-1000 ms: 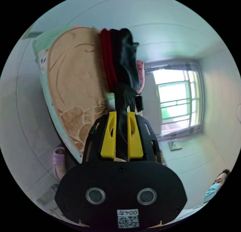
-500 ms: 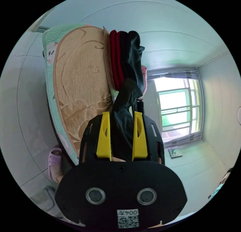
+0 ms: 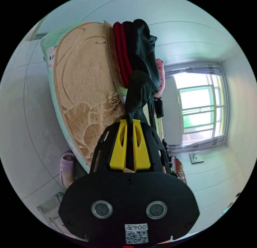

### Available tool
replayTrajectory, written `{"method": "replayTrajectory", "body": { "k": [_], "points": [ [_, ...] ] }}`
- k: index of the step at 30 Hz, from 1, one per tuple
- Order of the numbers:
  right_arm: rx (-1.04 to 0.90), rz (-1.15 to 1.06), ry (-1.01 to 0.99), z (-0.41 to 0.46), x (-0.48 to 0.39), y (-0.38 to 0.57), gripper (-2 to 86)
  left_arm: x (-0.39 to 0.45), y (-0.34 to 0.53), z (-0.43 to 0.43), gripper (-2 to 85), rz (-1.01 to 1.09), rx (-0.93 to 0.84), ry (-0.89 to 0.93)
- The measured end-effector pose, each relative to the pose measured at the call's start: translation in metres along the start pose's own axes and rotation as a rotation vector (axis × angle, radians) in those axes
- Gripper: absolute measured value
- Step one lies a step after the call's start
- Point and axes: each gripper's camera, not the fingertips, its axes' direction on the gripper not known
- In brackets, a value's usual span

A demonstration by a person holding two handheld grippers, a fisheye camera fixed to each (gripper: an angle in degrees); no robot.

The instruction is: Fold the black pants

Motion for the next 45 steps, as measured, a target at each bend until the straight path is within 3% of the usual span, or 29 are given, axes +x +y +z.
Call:
{"method": "replayTrajectory", "body": {
  "k": [7,11,15,17,22,31,37,45],
  "points": [
    [-0.183,-0.019,0.168,0.0,-0.013,-0.001,9.7,0.017,0.01,-0.005,5.8,0.034,-0.018,-0.01],
    [-0.283,-0.08,0.191,0.021,-0.026,-0.004,9.7,0.038,0.024,-0.018,4.0,0.061,0.084,-0.084],
    [-0.305,-0.105,0.19,0.033,-0.035,-0.003,9.1,0.059,0.028,-0.011,3.7,0.143,0.037,-0.199],
    [-0.325,-0.111,0.187,0.04,-0.037,-0.002,8.7,0.056,0.028,-0.01,3.6,0.12,0.012,-0.114],
    [-0.357,-0.126,0.205,0.046,-0.042,0.0,6.9,0.048,0.031,-0.022,3.2,0.095,0.019,-0.141],
    [-0.363,-0.171,0.228,0.053,-0.055,0.005,6.0,0.06,0.031,-0.032,4.8,0.144,0.064,-0.008],
    [-0.374,-0.16,0.221,0.057,-0.057,0.005,6.0,0.075,0.026,-0.01,5.7,0.134,-0.033,-0.044],
    [-0.372,-0.212,0.299,0.063,-0.077,0.002,3.4,0.115,0.037,-0.013,4.7,0.152,-0.033,-0.106]
  ]
}}
